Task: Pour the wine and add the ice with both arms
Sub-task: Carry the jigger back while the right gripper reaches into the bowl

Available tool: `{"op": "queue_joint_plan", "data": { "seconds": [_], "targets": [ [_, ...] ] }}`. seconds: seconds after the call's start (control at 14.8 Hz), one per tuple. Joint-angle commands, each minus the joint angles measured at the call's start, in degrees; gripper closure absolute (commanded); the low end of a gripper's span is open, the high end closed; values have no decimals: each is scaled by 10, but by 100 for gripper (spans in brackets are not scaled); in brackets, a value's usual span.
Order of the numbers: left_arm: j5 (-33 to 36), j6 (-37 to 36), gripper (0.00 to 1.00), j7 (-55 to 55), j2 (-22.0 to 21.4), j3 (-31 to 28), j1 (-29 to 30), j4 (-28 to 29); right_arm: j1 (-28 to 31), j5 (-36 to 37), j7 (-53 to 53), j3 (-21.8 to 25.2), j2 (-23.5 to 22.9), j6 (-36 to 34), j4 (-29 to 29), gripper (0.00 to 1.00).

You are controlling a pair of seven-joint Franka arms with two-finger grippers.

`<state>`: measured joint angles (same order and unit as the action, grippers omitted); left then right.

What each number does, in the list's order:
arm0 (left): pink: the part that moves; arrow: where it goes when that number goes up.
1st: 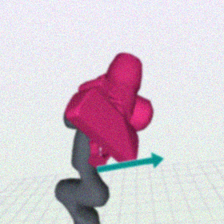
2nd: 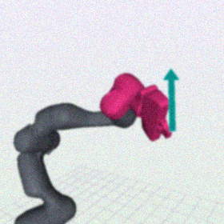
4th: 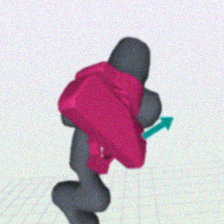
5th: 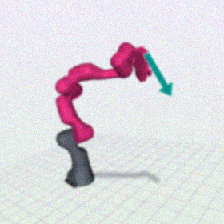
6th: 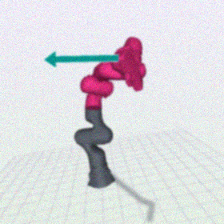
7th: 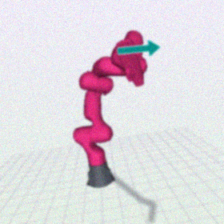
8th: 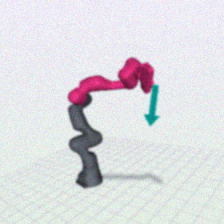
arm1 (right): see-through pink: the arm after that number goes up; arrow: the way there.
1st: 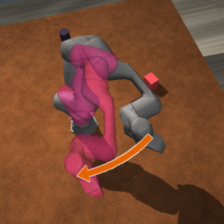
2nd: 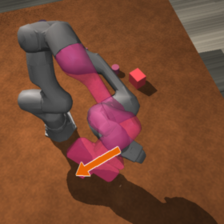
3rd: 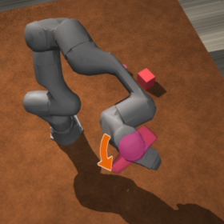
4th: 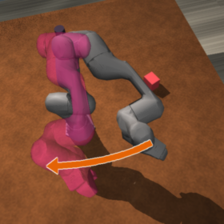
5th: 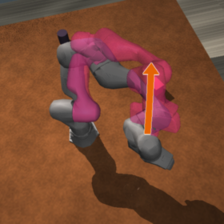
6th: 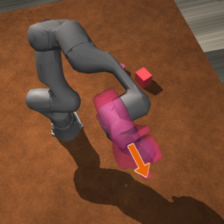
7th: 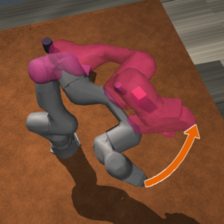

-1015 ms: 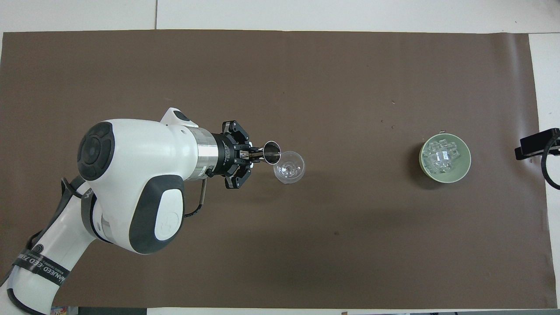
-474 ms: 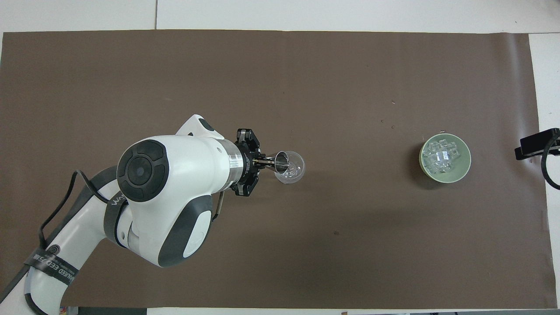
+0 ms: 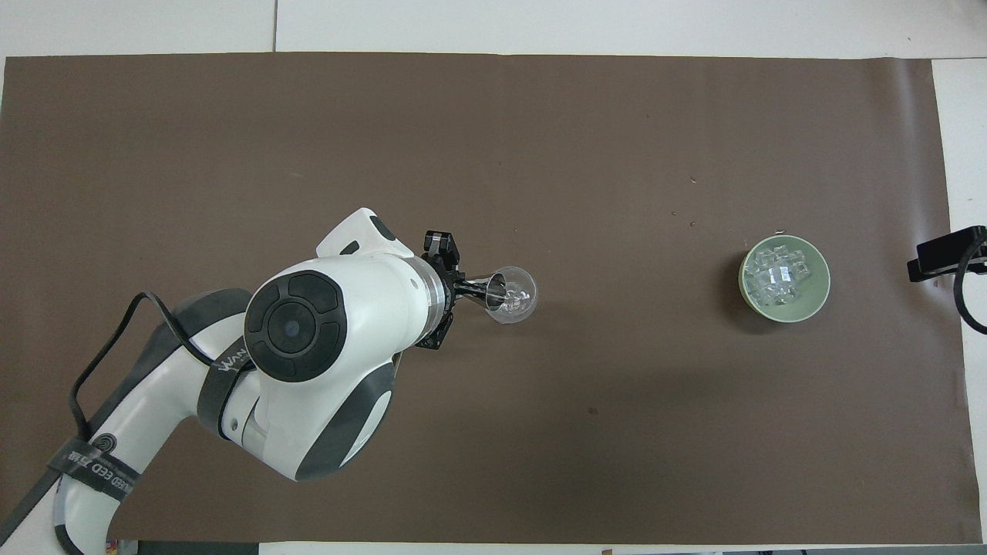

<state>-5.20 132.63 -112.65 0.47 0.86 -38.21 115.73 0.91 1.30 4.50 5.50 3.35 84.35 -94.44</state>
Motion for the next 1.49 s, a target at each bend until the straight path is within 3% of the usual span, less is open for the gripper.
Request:
{"op": "queue_joint_plan", "data": {
  "seconds": [0.0, 1.08, 1.42],
  "targets": [
    [47, -24, 100, -35, 3, -2, -10, -20, 8, -6, 6, -4, 6, 3, -5, 0],
    [296, -83, 100, -135, 8, 54, -24, -48, 8, -7, 6, -4, 6, 3, -5, 0],
    [352, -98, 100, -177, 27, 55, -46, -60, 8, -6, 6, -4, 6, 3, -5, 0]
  ]
}}
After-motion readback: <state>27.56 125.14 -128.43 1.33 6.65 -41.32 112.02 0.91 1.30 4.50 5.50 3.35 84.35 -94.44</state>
